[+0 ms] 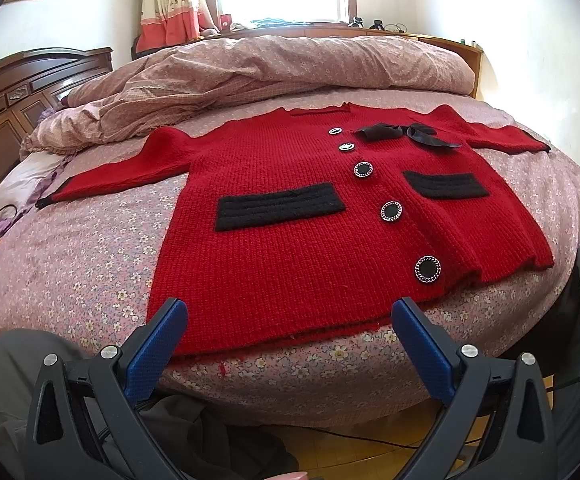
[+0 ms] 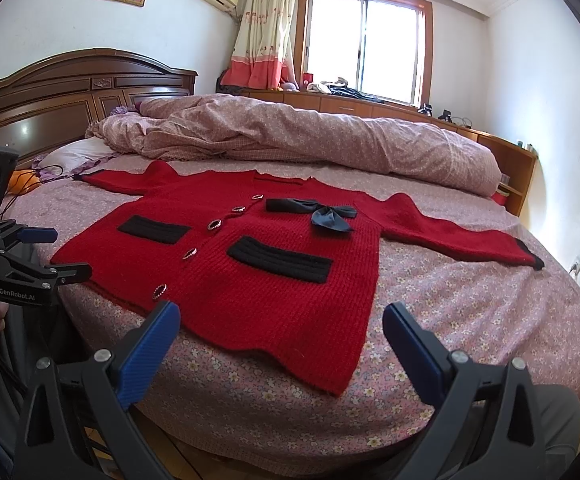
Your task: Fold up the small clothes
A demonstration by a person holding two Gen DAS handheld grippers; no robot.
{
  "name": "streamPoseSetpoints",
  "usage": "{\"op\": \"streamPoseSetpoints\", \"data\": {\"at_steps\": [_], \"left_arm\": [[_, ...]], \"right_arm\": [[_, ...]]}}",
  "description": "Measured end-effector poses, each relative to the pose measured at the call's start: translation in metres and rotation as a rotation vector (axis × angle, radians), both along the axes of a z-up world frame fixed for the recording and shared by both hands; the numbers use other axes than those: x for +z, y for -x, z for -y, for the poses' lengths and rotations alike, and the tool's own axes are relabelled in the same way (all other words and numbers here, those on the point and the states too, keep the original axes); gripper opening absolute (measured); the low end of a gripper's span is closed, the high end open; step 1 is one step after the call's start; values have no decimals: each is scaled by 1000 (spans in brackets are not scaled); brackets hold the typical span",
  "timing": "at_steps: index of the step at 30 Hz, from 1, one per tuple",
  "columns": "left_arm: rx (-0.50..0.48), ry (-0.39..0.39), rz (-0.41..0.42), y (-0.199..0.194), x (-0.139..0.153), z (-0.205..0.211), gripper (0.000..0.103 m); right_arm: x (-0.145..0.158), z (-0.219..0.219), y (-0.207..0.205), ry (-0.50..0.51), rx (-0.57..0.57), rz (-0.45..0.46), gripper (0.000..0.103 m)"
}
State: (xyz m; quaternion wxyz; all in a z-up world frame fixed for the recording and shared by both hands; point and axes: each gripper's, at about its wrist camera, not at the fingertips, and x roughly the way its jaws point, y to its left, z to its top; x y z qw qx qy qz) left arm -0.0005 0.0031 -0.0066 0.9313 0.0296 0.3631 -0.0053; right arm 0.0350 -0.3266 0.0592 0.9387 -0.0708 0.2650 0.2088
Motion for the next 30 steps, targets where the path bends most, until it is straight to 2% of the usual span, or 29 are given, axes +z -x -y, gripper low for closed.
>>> {"op": "streamPoseSetpoints", "data": {"at_steps": [30], "left_arm": [[0, -2, -4, 0, 0, 1, 99]], "right_arm": [[-5, 0, -1, 3, 2, 0, 103]]}}
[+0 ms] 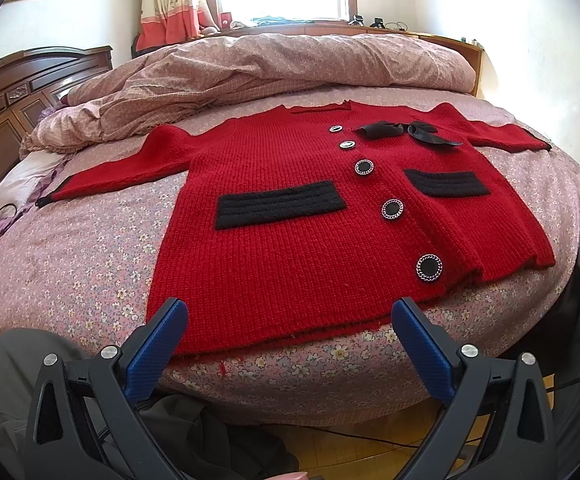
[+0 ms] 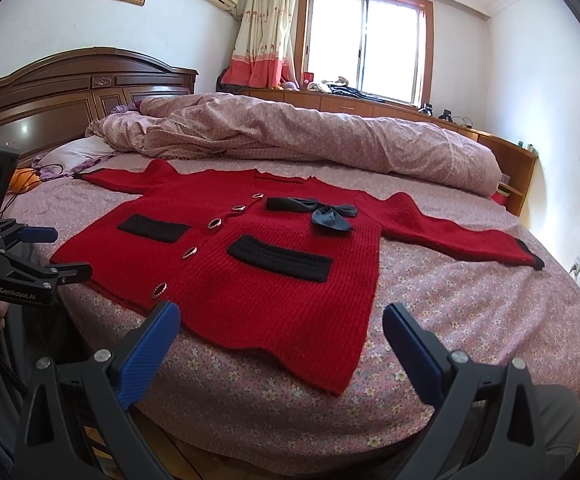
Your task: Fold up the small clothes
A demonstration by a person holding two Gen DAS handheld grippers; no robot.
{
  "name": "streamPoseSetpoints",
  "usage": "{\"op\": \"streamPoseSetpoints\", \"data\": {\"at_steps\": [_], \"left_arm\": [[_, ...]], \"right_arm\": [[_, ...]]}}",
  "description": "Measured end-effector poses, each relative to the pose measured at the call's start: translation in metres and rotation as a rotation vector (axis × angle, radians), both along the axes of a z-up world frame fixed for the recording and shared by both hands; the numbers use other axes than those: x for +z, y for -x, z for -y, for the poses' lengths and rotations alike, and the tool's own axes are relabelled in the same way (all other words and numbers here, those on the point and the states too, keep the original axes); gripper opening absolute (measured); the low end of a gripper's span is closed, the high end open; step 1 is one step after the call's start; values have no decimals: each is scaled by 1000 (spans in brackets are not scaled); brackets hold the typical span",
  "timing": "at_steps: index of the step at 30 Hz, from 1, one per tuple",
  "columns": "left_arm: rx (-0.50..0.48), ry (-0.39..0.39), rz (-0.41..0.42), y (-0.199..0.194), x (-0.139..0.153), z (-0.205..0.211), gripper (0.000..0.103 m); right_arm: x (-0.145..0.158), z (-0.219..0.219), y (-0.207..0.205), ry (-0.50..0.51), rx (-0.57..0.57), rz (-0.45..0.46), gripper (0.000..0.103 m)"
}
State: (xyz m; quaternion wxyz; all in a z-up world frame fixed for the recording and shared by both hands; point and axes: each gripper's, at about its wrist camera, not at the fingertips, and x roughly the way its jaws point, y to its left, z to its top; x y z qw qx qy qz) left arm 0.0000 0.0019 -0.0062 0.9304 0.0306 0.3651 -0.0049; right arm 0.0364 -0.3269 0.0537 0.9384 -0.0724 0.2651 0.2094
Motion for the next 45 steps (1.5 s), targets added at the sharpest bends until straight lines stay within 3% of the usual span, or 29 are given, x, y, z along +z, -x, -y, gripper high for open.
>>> {"op": "streamPoseSetpoints", "data": {"at_steps": [7, 12, 17, 19, 21, 25, 28, 34, 40, 42, 44, 45], "left_arm": [[28, 40, 7, 0, 3, -9, 99], [70, 143, 24, -7, 19, -31, 99], [133, 196, 62, -26, 44, -68, 99], [189, 229, 58, -38, 50, -91, 99], [248, 264, 24, -54, 52, -118, 99], [395, 354, 25, -71, 47, -174, 99], [496, 515, 27, -76, 40, -220, 99], [611, 521, 32, -98, 32, -276, 99], [762, 705, 89, -125, 3, -368, 99], [844, 672, 114, -133, -7, -392, 99], [859, 631, 99, -143, -15, -406, 99], [848, 660, 74, -148, -21, -414, 99]], "right_arm": [[2, 1, 0, -1, -2, -8, 103], [17, 18, 1, -104, -19, 32, 103], [10, 48, -38, -387, 0, -147, 103], [5, 55, -51, -357, -26, -167, 103], [-1, 64, -67, -406, -62, -178, 103], [-14, 79, -97, -535, -115, -323, 103], [-23, 74, -111, -586, -117, -362, 103], [-22, 23, -129, -532, 23, -320, 103], [-15, -65, -167, -586, 231, -357, 103], [-5, -107, -185, -611, 325, -342, 103], [2, -154, -206, -622, 418, -369, 103], [7, -180, -215, -613, 452, -379, 103]]}}
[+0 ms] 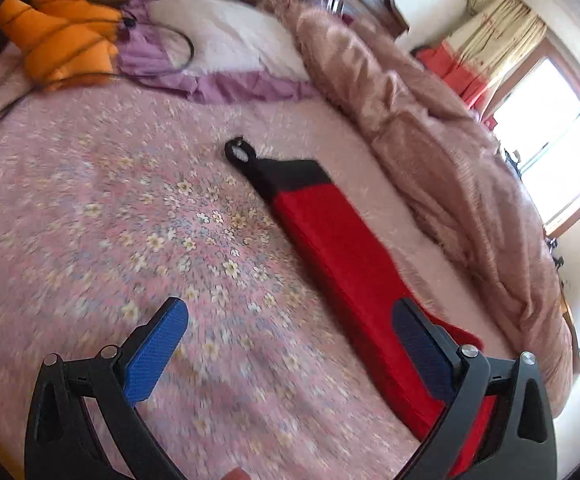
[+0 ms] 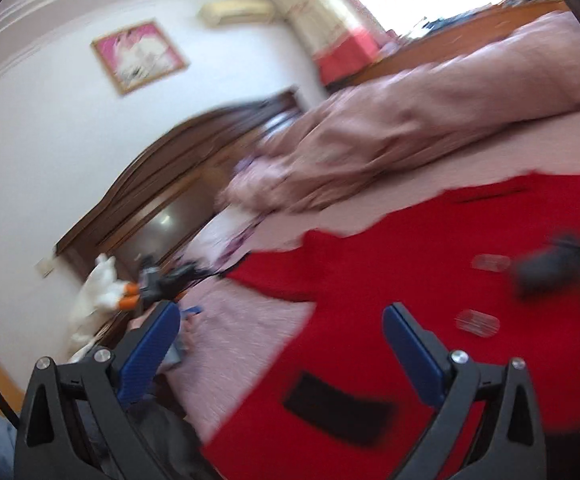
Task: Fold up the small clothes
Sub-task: 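Grasp the black cuff of a red sleeve with the left tool and lift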
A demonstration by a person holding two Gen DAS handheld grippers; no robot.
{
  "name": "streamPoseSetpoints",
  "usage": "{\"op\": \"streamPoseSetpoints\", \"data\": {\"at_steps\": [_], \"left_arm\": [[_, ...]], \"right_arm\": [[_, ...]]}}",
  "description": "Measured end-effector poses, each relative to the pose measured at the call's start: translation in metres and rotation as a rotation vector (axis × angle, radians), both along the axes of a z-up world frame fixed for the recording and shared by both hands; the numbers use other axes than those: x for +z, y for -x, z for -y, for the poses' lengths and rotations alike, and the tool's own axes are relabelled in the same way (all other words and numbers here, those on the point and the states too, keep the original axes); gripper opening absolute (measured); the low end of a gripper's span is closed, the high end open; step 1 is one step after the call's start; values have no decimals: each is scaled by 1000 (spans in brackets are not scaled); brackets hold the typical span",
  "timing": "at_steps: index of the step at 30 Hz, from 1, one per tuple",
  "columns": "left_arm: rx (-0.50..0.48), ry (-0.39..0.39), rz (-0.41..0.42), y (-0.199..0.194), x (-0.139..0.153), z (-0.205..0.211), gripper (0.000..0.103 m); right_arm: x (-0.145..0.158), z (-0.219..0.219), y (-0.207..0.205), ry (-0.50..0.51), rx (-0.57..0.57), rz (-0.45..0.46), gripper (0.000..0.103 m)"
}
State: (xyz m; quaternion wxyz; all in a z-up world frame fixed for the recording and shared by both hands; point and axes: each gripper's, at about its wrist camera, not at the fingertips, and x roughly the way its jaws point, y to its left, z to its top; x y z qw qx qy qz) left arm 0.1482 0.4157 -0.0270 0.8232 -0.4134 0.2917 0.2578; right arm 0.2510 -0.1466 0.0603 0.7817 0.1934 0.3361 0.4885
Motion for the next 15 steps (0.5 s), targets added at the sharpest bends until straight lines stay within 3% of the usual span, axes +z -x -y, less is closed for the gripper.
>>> {"op": "streamPoseSetpoints", "data": {"at_steps": [2, 5, 7, 9, 15], "left_arm": [[-34, 59, 30, -8, -7, -9, 99], [-39, 76, 78, -16, -7, -17, 99], [-55, 113, 155, -20, -8, -25, 99], [-53, 134, 169, -29, -10, -37, 99], [-44, 193, 174, -51, -20, -65, 99]], "right_arm": [[7, -54, -13, 1, 46, 29, 103], [19, -141, -29, -83, 121, 13, 103], [14, -197, -42, -180, 255, -98, 103], [9, -258, -50, -223, 366, -211, 103], [14, -352, -48, -129, 313, -63, 103]]}}
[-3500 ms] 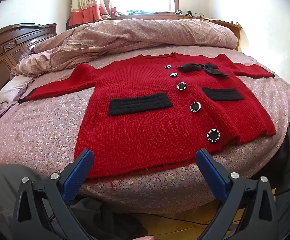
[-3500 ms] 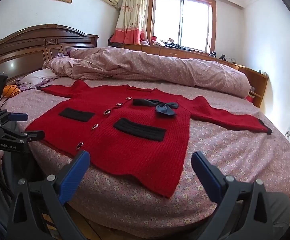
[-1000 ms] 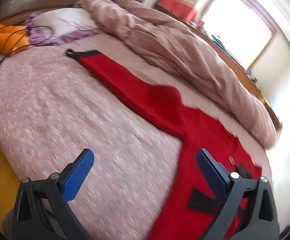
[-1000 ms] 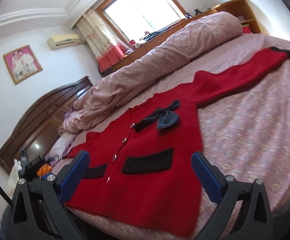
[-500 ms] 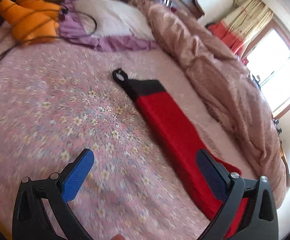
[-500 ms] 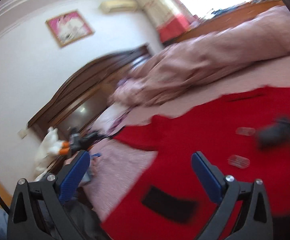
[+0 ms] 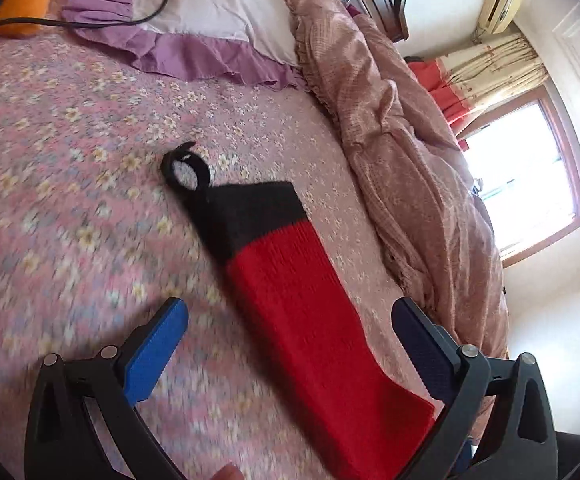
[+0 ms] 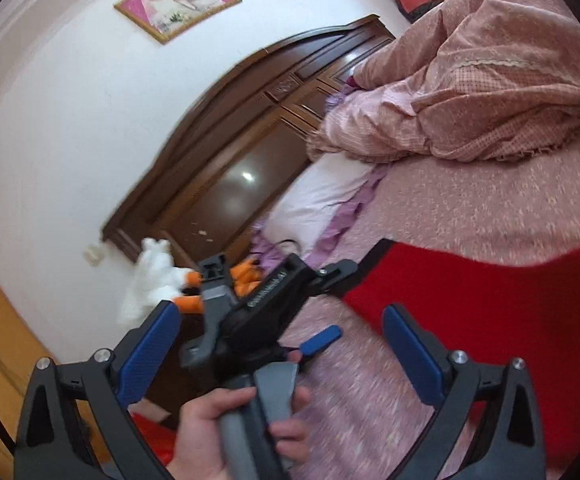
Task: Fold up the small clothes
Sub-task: 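Grasp the black cuff of a red sleeve with the left tool and lift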
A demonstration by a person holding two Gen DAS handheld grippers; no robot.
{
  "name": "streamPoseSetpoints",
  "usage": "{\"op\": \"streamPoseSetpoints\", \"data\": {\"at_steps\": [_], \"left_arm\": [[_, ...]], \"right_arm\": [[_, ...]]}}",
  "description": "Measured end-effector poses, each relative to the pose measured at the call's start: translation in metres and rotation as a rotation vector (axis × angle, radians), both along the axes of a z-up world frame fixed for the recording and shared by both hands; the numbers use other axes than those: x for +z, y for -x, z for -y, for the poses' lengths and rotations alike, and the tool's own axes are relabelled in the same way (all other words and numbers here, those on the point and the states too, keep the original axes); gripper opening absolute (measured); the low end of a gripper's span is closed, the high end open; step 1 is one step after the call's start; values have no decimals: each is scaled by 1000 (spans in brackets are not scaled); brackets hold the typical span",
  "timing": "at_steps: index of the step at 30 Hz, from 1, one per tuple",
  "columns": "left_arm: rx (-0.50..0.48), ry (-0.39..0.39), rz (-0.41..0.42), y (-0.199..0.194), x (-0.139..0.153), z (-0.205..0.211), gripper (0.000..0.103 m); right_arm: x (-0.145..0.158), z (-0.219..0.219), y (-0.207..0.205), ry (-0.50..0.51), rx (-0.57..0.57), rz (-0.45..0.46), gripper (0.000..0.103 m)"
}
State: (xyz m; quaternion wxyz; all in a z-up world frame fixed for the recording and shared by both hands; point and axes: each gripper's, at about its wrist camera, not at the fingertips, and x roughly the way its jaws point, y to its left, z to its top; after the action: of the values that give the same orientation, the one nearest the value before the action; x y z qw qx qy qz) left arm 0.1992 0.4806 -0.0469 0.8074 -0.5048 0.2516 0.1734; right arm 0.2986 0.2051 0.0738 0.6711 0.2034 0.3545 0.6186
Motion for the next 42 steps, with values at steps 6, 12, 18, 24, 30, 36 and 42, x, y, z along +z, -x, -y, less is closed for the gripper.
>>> {"op": "streamPoseSetpoints", "data": {"at_steps": [6, 12, 18, 24, 30, 36, 42], "left_arm": [[-12, -50, -92, -21, 1, 0, 97], [24, -56, -95, -18, -1, -6, 81], [28, -34, -107, -12, -19, -23, 5], [49, 57, -6, 1, -10, -22, 2], [49, -40, 100, 11, 37, 6, 2], [-47, -158, 277, 8, 88, 53, 2], [-182, -302, 313, -16, 126, 116, 2]], "right_arm": [[-43, -20, -26, 216, -125, 93, 103], [-63, -49, -34, 476, -204, 226, 103], [-66, -40, -36, 419, -222, 147, 103], [-76, -44, -35, 411, -224, 86, 103], [-74, -22, -40, 341, -252, -3, 103], [-39, 17, -52, 231, -288, -11, 103], [15, 80, -73, 100, -318, -12, 103]]}}
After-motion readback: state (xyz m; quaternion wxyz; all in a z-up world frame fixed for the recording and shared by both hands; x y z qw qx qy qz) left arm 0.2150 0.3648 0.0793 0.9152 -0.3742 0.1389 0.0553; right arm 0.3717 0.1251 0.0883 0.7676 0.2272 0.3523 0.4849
